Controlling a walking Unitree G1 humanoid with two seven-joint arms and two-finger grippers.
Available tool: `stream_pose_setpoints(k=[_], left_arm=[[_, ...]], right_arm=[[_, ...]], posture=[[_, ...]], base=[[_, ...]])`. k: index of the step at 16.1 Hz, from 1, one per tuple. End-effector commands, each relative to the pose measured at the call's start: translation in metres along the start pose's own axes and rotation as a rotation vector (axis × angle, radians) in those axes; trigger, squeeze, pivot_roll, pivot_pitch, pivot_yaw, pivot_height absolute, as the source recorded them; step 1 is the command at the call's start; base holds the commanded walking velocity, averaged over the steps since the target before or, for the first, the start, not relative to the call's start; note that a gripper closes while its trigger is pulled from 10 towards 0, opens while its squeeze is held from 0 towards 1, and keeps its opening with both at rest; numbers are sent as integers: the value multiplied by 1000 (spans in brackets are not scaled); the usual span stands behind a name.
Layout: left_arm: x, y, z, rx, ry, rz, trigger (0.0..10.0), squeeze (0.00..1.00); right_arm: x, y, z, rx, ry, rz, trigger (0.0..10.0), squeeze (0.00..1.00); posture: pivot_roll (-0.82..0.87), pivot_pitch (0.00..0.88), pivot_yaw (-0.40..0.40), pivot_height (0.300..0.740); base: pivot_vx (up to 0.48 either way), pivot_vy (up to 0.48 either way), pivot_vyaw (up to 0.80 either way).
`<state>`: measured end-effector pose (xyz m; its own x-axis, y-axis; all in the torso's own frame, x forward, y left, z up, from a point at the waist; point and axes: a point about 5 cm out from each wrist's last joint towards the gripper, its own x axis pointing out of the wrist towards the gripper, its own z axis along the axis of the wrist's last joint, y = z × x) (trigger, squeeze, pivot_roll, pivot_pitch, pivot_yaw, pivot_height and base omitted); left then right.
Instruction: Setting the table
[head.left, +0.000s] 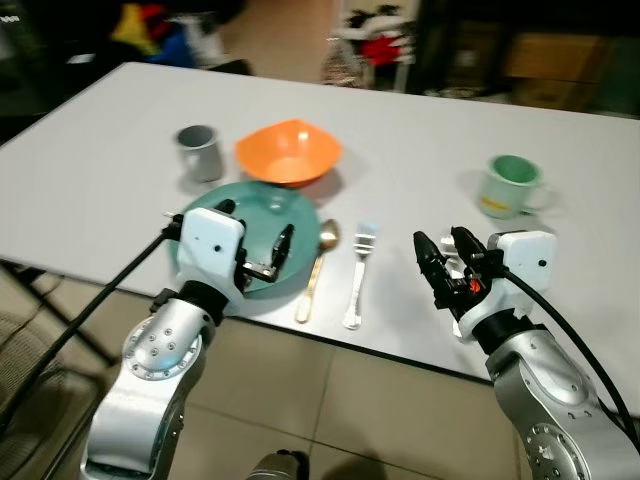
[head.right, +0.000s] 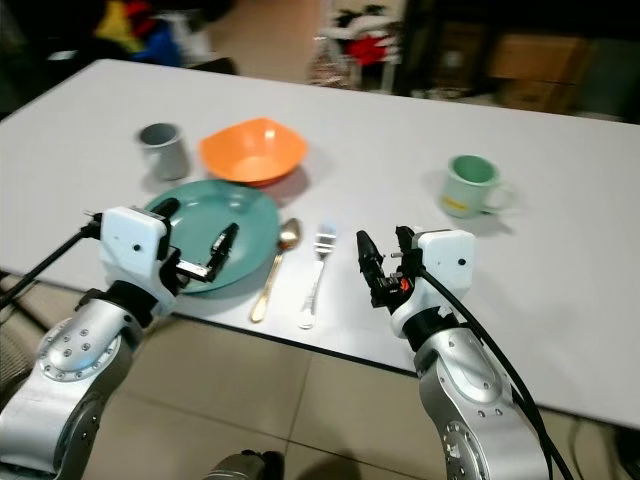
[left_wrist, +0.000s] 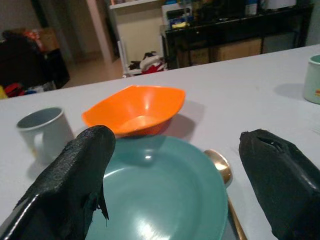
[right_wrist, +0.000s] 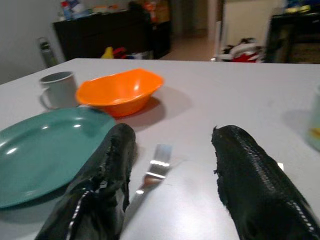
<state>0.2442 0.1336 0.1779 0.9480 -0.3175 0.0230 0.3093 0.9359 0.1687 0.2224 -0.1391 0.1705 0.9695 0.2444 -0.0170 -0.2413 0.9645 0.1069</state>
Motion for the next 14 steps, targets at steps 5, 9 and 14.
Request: stream_pose_setpoints(k=[5,9,14], left_arm=[[3,7,-3,-16,-2,52,10000,0],[-1,10,-4,-15,7,71,10000,0],[-4,10,-3,6,0,72,10000,0]], right_arm=[[3,5,0,17,-12,54,10000,1000],[2,9,0,44,-20,78,10000,1000],[2,10,-3,65,-14,94,10000,1000]], posture=[[21,27,38,740],[38,22,23,740],[42,12,20,740]], base=[[0,0,800],[0,0,800],[0,0,800]])
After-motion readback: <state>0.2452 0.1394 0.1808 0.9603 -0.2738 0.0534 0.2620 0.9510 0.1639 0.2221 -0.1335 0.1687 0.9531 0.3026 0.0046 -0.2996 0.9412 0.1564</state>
